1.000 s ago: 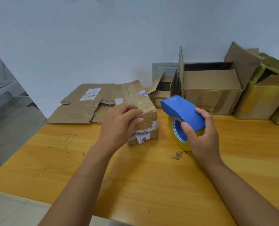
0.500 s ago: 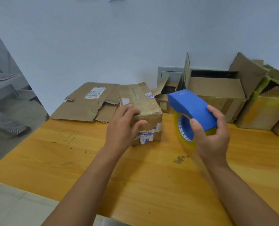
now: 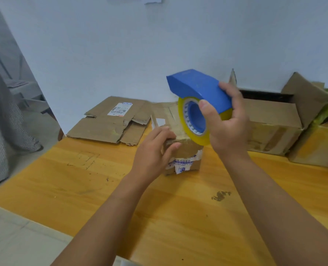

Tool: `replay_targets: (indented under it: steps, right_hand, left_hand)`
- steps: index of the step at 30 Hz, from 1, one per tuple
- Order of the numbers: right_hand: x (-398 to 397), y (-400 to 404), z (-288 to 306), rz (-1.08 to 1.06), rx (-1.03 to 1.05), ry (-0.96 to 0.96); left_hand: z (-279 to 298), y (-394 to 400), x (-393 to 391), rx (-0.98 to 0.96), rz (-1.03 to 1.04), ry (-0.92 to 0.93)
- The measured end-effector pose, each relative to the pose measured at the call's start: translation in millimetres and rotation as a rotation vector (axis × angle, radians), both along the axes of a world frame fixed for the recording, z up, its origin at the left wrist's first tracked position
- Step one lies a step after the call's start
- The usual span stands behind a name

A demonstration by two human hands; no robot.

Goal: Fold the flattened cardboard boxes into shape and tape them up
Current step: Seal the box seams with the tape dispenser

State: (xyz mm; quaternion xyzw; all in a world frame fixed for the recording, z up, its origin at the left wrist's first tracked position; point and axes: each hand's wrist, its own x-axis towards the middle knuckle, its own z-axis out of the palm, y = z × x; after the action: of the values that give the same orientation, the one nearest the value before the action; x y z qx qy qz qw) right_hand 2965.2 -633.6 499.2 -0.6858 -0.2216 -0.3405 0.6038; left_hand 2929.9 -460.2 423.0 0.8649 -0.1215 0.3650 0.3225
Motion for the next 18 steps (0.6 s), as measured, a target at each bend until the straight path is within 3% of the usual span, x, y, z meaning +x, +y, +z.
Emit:
replay_targets:
  steps: [10, 18]
  right_hand:
    - [5, -3, -2, 0.014, -0.025, 0.019]
    - [11, -2, 4, 0.026, -0.021, 0.026]
  left_hand:
    - [-22, -2, -1, -0.286, -0.095, -0.012]
    - [-34, -3, -16, -0.270, -0.065, 0.063]
